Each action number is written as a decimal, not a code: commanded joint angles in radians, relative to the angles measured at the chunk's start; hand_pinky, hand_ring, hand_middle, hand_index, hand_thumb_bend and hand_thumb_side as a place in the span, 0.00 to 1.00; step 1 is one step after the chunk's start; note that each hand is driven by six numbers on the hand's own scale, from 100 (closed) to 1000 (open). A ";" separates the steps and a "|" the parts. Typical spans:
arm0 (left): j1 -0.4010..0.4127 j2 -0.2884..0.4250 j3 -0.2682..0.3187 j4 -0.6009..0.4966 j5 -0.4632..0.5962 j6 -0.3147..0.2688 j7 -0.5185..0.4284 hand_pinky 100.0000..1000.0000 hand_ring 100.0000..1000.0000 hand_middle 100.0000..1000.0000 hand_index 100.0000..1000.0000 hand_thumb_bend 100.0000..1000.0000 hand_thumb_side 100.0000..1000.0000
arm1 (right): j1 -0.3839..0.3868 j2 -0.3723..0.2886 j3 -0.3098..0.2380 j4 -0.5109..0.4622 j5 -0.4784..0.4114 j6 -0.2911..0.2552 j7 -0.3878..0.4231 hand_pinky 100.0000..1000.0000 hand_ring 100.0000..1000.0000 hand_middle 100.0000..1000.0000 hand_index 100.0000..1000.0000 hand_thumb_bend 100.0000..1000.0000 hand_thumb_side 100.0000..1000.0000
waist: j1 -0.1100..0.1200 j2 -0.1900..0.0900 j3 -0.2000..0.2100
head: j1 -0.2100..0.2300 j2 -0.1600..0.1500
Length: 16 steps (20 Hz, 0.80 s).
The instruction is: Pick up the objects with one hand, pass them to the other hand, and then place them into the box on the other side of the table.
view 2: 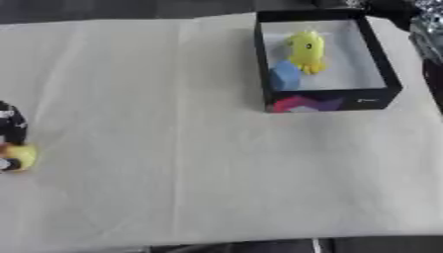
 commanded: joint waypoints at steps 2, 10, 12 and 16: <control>-0.016 0.015 0.016 0.006 0.002 -0.002 -0.005 0.68 0.55 0.42 0.48 0.43 0.00 | -0.011 -0.030 -0.013 -0.006 -0.008 0.000 -0.004 0.98 1.00 0.80 1.00 0.00 0.39 | -0.003 -0.032 -0.001 | 0.002 0.003; -0.021 0.028 0.027 -0.012 0.062 0.029 0.021 0.65 0.52 0.40 0.46 0.37 0.00 | -0.008 -0.031 -0.011 -0.002 -0.015 0.002 0.002 0.98 1.00 0.80 1.00 0.00 0.40 | 0.000 -0.037 0.000 | 0.001 0.001; -0.022 0.034 0.030 -0.025 0.074 0.039 0.033 0.65 0.51 0.40 0.46 0.37 0.00 | -0.006 -0.033 -0.011 0.000 -0.014 0.002 0.001 0.98 1.00 0.80 1.00 0.00 0.39 | 0.000 -0.038 -0.001 | 0.001 0.001; -0.024 0.058 0.035 -0.066 0.103 0.060 0.071 0.64 0.49 0.38 0.44 0.39 0.00 | -0.004 -0.035 -0.011 0.003 -0.010 0.000 0.000 0.98 1.00 0.80 1.00 0.00 0.40 | 0.002 -0.038 0.000 | -0.002 0.000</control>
